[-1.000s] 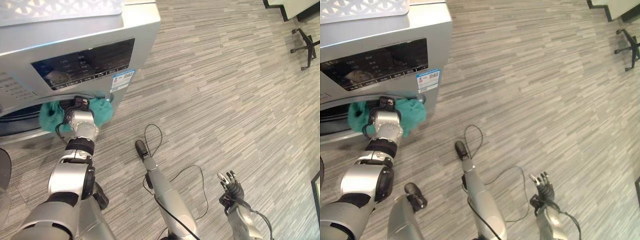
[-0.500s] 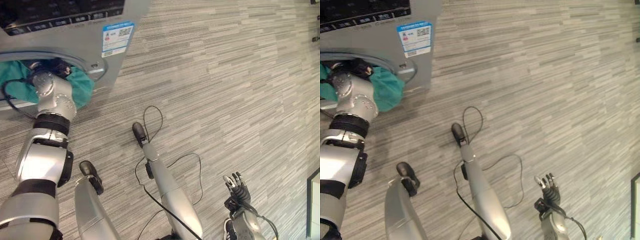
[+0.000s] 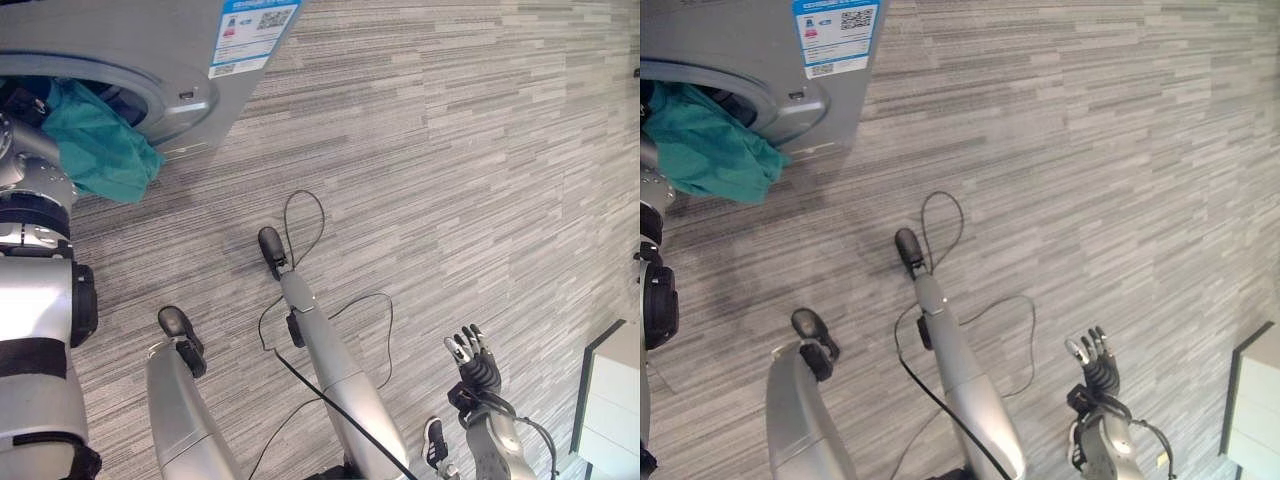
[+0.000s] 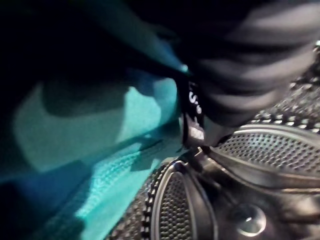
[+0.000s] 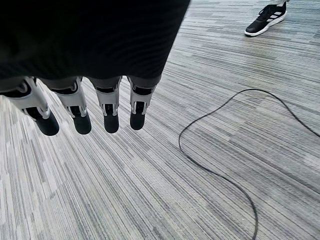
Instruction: Grab the laundry basket,head to the washer,open it,put in the laundry and shut it.
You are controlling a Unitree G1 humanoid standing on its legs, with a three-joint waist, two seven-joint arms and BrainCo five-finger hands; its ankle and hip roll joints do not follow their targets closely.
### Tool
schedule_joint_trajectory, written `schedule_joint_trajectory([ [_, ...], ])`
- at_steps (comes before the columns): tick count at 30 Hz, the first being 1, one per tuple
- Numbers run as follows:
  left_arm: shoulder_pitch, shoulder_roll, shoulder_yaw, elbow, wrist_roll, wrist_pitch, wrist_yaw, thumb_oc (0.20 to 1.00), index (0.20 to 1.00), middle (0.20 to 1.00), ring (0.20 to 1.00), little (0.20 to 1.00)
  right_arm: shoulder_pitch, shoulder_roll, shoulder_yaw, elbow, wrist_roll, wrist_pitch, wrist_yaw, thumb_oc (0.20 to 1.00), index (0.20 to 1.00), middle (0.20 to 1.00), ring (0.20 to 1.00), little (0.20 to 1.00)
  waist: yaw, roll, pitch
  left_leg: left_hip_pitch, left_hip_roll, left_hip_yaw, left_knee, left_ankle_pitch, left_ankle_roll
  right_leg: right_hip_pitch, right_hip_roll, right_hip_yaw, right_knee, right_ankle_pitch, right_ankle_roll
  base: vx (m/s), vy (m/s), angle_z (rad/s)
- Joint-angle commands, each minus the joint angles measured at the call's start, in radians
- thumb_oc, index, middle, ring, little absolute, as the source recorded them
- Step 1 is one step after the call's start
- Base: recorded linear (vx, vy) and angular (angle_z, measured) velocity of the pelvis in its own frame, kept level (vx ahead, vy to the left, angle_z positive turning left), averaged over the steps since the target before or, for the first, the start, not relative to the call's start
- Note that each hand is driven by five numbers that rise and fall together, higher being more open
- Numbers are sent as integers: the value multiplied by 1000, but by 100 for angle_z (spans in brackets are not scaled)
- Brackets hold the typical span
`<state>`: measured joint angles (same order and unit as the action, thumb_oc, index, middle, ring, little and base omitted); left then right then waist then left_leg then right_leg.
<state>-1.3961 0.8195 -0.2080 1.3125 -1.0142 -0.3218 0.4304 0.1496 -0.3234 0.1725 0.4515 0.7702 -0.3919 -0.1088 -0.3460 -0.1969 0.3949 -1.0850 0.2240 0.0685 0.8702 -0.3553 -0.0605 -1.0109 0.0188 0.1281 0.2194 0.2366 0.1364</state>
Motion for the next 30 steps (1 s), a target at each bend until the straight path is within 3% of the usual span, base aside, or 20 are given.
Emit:
schedule_joint_trajectory([
  [1,-63,111,-36,-107,9,-90,2,200,200,200,200,200,-11,-80,-62,-8,7,-43,-24,1000,1000,1000,1000,1000,-31,52,-39,133,-37,64,-37,-113,67,62,4,-25,-86,-67,50,0,0,0],
  [7,-209,84,-138,-281,-82,-179,-26,200,200,200,200,200,-33,-88,-64,-10,7,-35,-14,1000,1000,1000,1000,1000,-21,67,-39,100,-40,66,-17,-123,73,56,-2,-15,-140,-33,57,7,8,-3],
  [12,-199,13,-127,-266,-118,-169,-53,200,200,200,200,200,-32,-92,-69,-26,-21,-27,-24,1000,1000,1000,1000,1000,-16,81,-24,83,-62,68,-16,-122,73,60,-33,-1,-211,20,68,4,46,5],
  [14,-186,0,-117,-249,-124,-158,-59,407,407,407,407,407,-37,-93,-64,-31,-19,-27,-20,1000,1000,1000,1000,1000,-17,76,-26,80,-67,73,-10,-126,74,60,-33,9,-221,30,70,-10,36,4],
  [15,-180,-1,-116,-222,-109,-146,-55,1000,1000,1000,1000,1000,-40,-94,-58,-31,-18,-27,-18,1000,1000,1000,1000,1000,-19,72,-26,79,-67,76,-7,-129,76,60,-33,12,-222,33,69,-5,35,1],
  [19,-173,4,-122,-160,-65,-103,-55,1000,1000,1000,1000,1000,-42,-101,-53,-37,-16,-30,-10,1000,1000,1000,1000,1000,-23,62,-27,76,-67,84,-3,-131,82,58,-29,17,-227,38,70,-1,14,-8],
  [21,-160,16,-148,-92,34,-35,-54,1000,1000,1000,1000,1000,-39,-109,-58,-43,-17,-32,-9,1000,1000,1000,1000,1000,-23,60,-20,73,-69,86,3,-128,86,60,-31,18,-233,43,70,-4,5,-2],
  [23,-132,19,-158,-72,96,-10,-66,1000,1000,1000,1000,1000,-36,-108,-58,-43,-22,-31,-5,1000,1000,1000,1000,1000,-21,59,-13,71,-72,87,4,-128,88,60,-33,18,-235,48,71,0,0,0],
  [24,-94,27,-169,-39,178,38,-83,1000,1000,1000,1000,1000,-43,-114,-52,-37,-25,-25,1,1000,1000,1000,1000,1000,-19,62,-10,75,-74,90,1,-123,89,61,-36,18,-234,51,71,0,0,0],
  [30,27,-10,-104,-55,192,44,-99,1000,1000,1000,1000,1000,-52,-111,-45,-38,-18,-16,18,1000,1000,1000,1000,1000,-5,64,6,96,-85,97,-18,-114,90,69,-43,17,-231,54,70,0,0,0],
])
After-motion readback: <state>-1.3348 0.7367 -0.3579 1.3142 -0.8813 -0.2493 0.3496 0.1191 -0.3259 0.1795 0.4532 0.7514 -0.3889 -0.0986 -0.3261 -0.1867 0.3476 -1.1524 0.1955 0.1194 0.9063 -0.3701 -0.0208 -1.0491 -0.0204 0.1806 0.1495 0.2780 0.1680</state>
